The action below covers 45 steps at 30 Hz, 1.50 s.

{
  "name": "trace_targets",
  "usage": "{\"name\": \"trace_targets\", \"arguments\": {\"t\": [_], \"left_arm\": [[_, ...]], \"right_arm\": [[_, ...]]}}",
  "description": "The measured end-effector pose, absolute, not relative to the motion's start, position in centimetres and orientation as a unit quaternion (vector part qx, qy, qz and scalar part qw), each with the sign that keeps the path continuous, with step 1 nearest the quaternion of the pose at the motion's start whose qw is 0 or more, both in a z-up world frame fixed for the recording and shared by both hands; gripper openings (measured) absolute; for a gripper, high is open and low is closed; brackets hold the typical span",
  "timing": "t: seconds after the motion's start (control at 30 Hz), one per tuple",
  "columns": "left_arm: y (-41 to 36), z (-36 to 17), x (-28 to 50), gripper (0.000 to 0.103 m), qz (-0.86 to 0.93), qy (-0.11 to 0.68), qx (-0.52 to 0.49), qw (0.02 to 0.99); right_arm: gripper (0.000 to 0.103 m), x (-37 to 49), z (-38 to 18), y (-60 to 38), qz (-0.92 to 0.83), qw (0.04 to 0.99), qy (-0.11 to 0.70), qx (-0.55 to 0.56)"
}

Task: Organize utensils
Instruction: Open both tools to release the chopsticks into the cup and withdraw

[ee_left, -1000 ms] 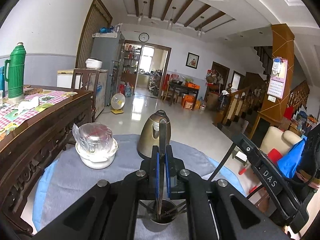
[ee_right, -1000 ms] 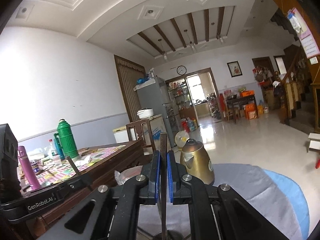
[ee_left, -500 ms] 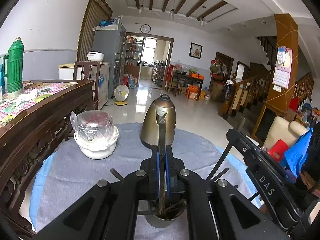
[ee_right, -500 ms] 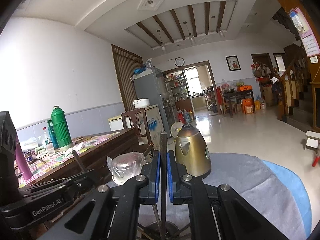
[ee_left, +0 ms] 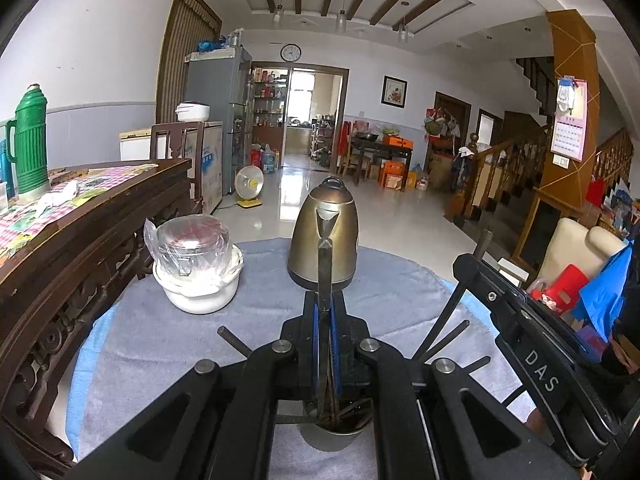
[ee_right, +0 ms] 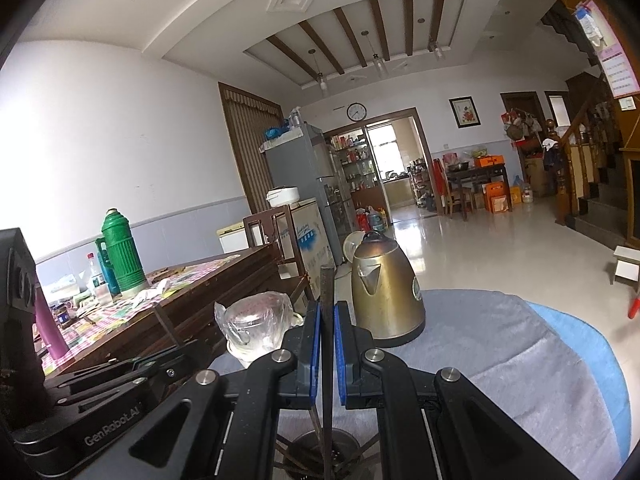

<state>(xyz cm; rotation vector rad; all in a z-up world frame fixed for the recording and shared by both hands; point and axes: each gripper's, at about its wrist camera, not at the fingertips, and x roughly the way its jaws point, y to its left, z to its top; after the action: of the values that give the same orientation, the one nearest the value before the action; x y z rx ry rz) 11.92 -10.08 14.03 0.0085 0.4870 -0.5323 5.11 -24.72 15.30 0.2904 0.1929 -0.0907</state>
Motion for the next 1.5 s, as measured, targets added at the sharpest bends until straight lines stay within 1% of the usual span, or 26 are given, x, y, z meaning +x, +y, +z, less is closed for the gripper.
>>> {"name": "trace_targets", "arguments": {"t": [0.63, 0.83, 0.87, 0.9, 0.93, 0.97, 1.0, 1.07, 1.1, 1.17, 1.23, 1.3, 1.33, 1.37, 1.4, 1.43, 1.47, 1.5], "left_arm": [[-10.2, 12.9, 12.4, 0.006, -0.249, 0.256, 0.014, 0.934], [-10.2, 12.8, 12.4, 0.007, -0.241, 0.258, 0.024, 0.935], [-10.3, 12.8, 12.3, 0.012, -0.238, 0.258, 0.029, 0.936], [-10.3, 12.8, 12.3, 0.026, -0.235, 0.258, 0.034, 0.937], [-10.3, 12.8, 12.2, 0.036, -0.232, 0.257, 0.037, 0.938], [-10.1, 12.9, 12.0, 0.054, -0.224, 0.253, 0.039, 0.94], [-9.8, 13.1, 11.7, 0.059, -0.217, 0.246, 0.037, 0.944], [-9.2, 13.3, 11.3, 0.06, -0.21, 0.239, 0.038, 0.947], [-9.0, 13.4, 11.1, 0.064, -0.205, 0.238, 0.041, 0.949], [-8.5, 13.5, 10.7, 0.069, -0.196, 0.238, 0.046, 0.95], [-7.8, 13.7, 9.9, 0.072, -0.19, 0.232, 0.052, 0.953], [-7.2, 13.9, 9.0, 0.085, -0.18, 0.229, 0.061, 0.955], [-6.9, 13.9, 8.8, 0.086, -0.179, 0.23, 0.063, 0.954], [-6.5, 13.9, 8.3, 0.087, -0.178, 0.233, 0.067, 0.954], [-6.3, 13.8, 8.0, 0.088, -0.176, 0.236, 0.07, 0.953], [-6.0, 13.6, 7.6, 0.089, -0.174, 0.24, 0.075, 0.952], [-5.7, 13.2, 7.1, 0.091, -0.168, 0.249, 0.085, 0.95], [-5.5, 12.7, 6.9, 0.093, -0.164, 0.257, 0.092, 0.948]], "right_arm": [[0.008, 5.4, 14.3, -24.9, -0.041, 0.979, 0.119, 0.158], [0.01, 5.6, 14.1, -25.0, -0.028, 0.976, 0.135, 0.168], [0.01, 5.7, 14.1, -25.1, -0.026, 0.975, 0.139, 0.171], [0.01, 5.7, 14.1, -25.2, -0.026, 0.974, 0.141, 0.175], [0.011, 5.6, 14.1, -25.4, -0.025, 0.973, 0.142, 0.181], [0.012, 5.5, 14.2, -25.4, -0.023, 0.972, 0.142, 0.186], [0.014, 5.3, 14.2, -25.7, -0.023, 0.971, 0.142, 0.191], [0.017, 4.6, 14.2, -26.2, -0.025, 0.969, 0.137, 0.204], [0.018, 4.3, 14.3, -26.4, -0.026, 0.968, 0.135, 0.209], [0.018, 3.6, 14.3, -26.7, -0.026, 0.967, 0.133, 0.216], [0.018, 3.0, 14.4, -26.9, -0.028, 0.966, 0.132, 0.22], [0.02, 2.2, 14.5, -27.0, -0.03, 0.966, 0.129, 0.221], [0.021, 1.7, 14.5, -27.0, -0.031, 0.966, 0.129, 0.223], [0.029, 1.4, 14.4, -27.0, -0.031, 0.965, 0.129, 0.224], [0.04, 0.9, 14.4, -26.9, -0.031, 0.965, 0.129, 0.225], [0.05, 0.4, 14.3, -26.9, -0.032, 0.966, 0.127, 0.224], [0.062, -0.2, 14.3, -26.8, -0.034, 0.967, 0.12, 0.22], [0.062, -1.0, 14.2, -26.5, -0.038, 0.97, 0.115, 0.211]]}}
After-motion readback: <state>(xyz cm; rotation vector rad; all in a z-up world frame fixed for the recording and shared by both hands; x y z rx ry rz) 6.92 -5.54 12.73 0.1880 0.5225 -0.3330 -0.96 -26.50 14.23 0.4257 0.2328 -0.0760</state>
